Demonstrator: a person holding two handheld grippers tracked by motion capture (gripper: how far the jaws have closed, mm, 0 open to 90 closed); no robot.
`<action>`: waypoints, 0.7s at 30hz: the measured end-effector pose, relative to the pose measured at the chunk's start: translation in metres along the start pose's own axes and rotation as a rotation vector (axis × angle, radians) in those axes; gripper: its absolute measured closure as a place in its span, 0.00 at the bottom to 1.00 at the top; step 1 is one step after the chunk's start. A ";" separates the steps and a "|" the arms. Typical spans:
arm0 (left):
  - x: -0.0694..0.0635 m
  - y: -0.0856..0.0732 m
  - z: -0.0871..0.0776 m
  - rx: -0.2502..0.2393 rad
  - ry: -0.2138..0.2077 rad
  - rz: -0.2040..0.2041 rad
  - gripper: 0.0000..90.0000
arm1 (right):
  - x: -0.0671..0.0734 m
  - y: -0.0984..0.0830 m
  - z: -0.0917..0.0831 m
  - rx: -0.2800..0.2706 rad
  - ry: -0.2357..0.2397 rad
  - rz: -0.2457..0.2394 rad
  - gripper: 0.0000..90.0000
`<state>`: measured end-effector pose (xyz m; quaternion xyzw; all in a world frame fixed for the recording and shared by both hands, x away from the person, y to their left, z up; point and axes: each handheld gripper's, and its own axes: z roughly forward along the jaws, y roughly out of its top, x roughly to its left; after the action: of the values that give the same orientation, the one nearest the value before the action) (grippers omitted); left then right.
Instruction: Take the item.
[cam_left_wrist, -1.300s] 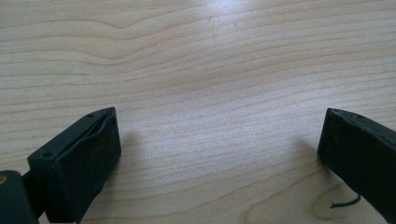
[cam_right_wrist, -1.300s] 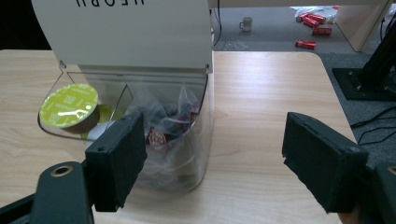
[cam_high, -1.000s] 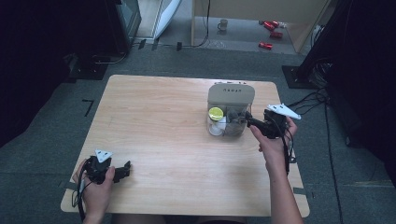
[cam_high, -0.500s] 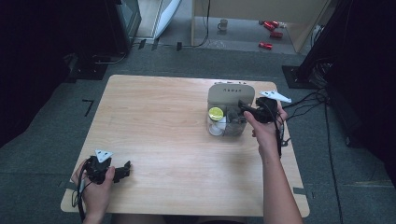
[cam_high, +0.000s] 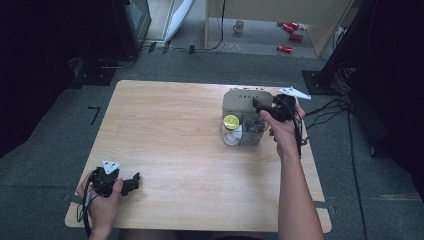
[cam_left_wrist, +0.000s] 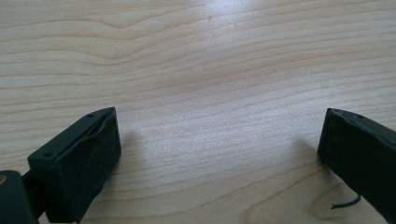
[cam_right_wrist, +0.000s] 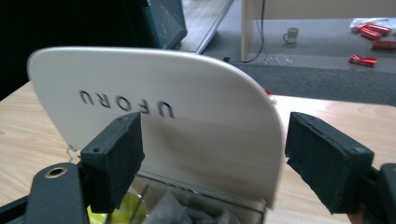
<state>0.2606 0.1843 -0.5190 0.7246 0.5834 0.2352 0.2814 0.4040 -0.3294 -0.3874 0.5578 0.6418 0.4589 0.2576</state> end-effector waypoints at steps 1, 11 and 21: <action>0.000 0.000 0.000 0.000 0.000 0.000 0.00 | 0.001 0.001 0.002 0.004 0.002 -0.007 0.21; 0.000 0.000 0.000 0.000 0.000 -0.001 0.00 | 0.004 0.002 0.009 0.013 -0.008 -0.035 0.21; 0.000 0.000 0.000 0.000 0.000 0.000 0.00 | 0.002 -0.007 -0.001 -0.022 0.021 -0.032 0.24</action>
<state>0.2606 0.1843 -0.5190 0.7245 0.5835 0.2352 0.2815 0.3993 -0.3278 -0.3925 0.5399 0.6482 0.4674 0.2643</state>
